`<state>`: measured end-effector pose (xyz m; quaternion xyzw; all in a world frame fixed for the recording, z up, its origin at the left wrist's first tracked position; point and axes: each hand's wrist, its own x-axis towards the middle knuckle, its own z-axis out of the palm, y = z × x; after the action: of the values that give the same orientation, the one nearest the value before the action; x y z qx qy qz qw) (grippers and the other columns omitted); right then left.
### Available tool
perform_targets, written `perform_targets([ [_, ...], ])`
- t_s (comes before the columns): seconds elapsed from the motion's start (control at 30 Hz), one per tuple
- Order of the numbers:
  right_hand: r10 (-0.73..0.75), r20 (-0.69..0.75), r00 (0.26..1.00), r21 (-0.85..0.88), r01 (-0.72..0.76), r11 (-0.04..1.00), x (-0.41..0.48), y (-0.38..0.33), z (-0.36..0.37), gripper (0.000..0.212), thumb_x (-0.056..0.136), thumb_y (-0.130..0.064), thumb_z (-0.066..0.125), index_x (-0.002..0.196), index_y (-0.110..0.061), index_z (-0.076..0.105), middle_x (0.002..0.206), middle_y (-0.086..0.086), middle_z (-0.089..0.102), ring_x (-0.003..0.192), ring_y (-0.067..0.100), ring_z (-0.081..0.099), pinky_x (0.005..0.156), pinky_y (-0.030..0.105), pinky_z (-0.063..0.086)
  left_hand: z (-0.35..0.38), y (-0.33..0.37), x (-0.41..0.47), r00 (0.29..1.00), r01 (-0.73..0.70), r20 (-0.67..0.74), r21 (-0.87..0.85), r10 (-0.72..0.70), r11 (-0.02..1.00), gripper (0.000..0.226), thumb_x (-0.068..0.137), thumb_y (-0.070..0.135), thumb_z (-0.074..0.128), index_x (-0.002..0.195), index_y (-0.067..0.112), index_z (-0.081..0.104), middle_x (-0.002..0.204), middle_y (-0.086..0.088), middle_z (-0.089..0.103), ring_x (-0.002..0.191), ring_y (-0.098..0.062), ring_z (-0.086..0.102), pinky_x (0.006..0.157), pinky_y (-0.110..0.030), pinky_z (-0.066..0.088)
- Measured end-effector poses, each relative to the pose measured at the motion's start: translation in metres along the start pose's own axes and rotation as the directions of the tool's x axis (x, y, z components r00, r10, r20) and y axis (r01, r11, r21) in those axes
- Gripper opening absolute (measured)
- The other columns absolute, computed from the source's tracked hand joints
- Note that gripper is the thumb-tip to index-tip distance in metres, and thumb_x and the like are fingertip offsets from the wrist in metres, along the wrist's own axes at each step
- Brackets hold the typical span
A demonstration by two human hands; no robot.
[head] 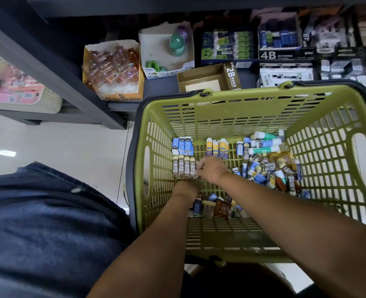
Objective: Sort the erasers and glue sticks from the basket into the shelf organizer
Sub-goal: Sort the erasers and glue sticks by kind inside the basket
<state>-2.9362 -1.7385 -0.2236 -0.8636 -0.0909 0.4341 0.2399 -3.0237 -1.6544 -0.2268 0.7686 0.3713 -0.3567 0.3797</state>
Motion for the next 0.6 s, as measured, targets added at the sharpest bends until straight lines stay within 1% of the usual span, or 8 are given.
perform_targets([
  [0.03, -0.015, 0.040, 0.999, -0.042, 0.017, 0.999, 0.000, 0.002, -0.001, 0.024, 0.092, -0.020, 0.060, 0.105, -0.003, 0.071, 0.117, 0.009, 0.067, 0.105, 0.023, 0.065, 0.096, 0.036, 0.051, 0.000, 0.001, 0.001, 0.998, -0.067, 0.026, 0.112, 0.064, 0.991, 0.032, 0.095, 0.018, 0.053, 0.122, 0.004, 0.065, 0.125, -0.014, 0.064, 0.113, -0.027, 0.061, 0.092, -0.033, 0.052],
  [0.1, -0.010, 0.185, 0.983, -0.180, 0.044, 0.983, -0.003, 0.012, -0.005, 0.029, 0.092, -0.023, 0.059, 0.104, 0.000, 0.071, 0.110, 0.014, 0.070, 0.092, 0.022, 0.066, 0.087, 0.035, 0.054, -0.002, 0.003, -0.005, 0.982, -0.147, 0.141, 0.167, 0.124, 0.975, 0.030, 0.093, 0.020, 0.060, 0.120, 0.009, 0.067, 0.123, -0.010, 0.065, 0.112, -0.024, 0.061, 0.096, -0.033, 0.049],
  [0.17, 0.008, 0.385, 0.923, -0.309, 0.120, 0.944, -0.016, 0.024, -0.014, 0.031, 0.091, -0.029, 0.061, 0.106, -0.004, 0.070, 0.100, 0.010, 0.068, 0.083, 0.022, 0.061, 0.075, 0.031, 0.050, -0.005, 0.007, -0.015, 0.941, -0.246, 0.289, 0.234, 0.174, 0.941, 0.037, 0.089, 0.028, 0.067, 0.123, 0.015, 0.065, 0.124, -0.006, 0.063, 0.114, -0.022, 0.058, 0.098, -0.031, 0.047],
  [0.2, 0.012, 0.467, 0.884, -0.332, 0.163, 0.929, -0.023, 0.030, -0.019, 0.031, 0.089, -0.032, 0.064, 0.108, -0.009, 0.069, 0.102, 0.006, 0.065, 0.088, 0.022, 0.061, 0.076, 0.031, 0.048, -0.006, 0.009, -0.020, 0.922, -0.257, 0.353, 0.261, 0.156, 0.930, 0.042, 0.087, 0.034, 0.070, 0.125, 0.018, 0.063, 0.121, -0.004, 0.063, 0.110, -0.019, 0.059, 0.094, -0.027, 0.049],
  [0.27, -0.003, 0.561, 0.828, -0.326, 0.225, 0.918, -0.039, 0.039, -0.028, 0.037, 0.086, -0.034, 0.069, 0.118, -0.016, 0.064, 0.116, 0.002, 0.060, 0.104, 0.021, 0.057, 0.084, 0.031, 0.045, -0.006, 0.010, -0.025, 0.900, -0.262, 0.413, 0.265, 0.136, 0.928, 0.051, 0.082, 0.036, 0.075, 0.127, 0.019, 0.059, 0.106, -0.002, 0.063, 0.079, -0.010, 0.063, 0.064, -0.016, 0.051],
  [0.33, -0.008, 0.598, 0.801, -0.323, 0.251, 0.912, -0.051, 0.044, -0.033, 0.050, 0.084, -0.032, 0.071, 0.128, -0.018, 0.055, 0.127, 0.000, 0.049, 0.113, 0.020, 0.050, 0.086, 0.029, 0.041, -0.006, 0.015, -0.031, 0.882, -0.289, 0.448, 0.278, 0.143, 0.916, 0.050, 0.081, 0.033, 0.077, 0.124, 0.017, 0.059, 0.094, -0.001, 0.062, 0.061, -0.007, 0.056, 0.050, -0.014, 0.045],
  [0.4, -0.006, 0.611, 0.792, -0.320, 0.254, 0.913, -0.056, 0.047, -0.034, 0.054, 0.082, -0.029, 0.074, 0.130, -0.018, 0.051, 0.131, 0.000, 0.045, 0.116, 0.020, 0.048, 0.086, 0.028, 0.041, -0.005, 0.015, -0.032, 0.878, -0.313, 0.454, 0.305, 0.152, 0.899, 0.044, 0.082, 0.031, 0.076, 0.121, 0.015, 0.061, 0.087, 0.002, 0.061, 0.066, -0.009, 0.056, 0.060, -0.020, 0.047],
  [0.6, 0.010, 0.642, 0.767, -0.285, 0.226, 0.931, -0.064, 0.053, -0.037, 0.046, 0.082, -0.018, 0.074, 0.122, -0.013, 0.053, 0.120, 0.008, 0.061, 0.091, 0.018, 0.059, 0.078, 0.030, 0.048, -0.003, 0.009, -0.032, 0.877, -0.198, 0.463, 0.108, 0.127, 0.974, 0.042, 0.078, 0.027, 0.079, 0.117, 0.019, 0.065, 0.094, 0.003, 0.069, 0.071, -0.005, 0.061, 0.052, -0.018, 0.043],
])
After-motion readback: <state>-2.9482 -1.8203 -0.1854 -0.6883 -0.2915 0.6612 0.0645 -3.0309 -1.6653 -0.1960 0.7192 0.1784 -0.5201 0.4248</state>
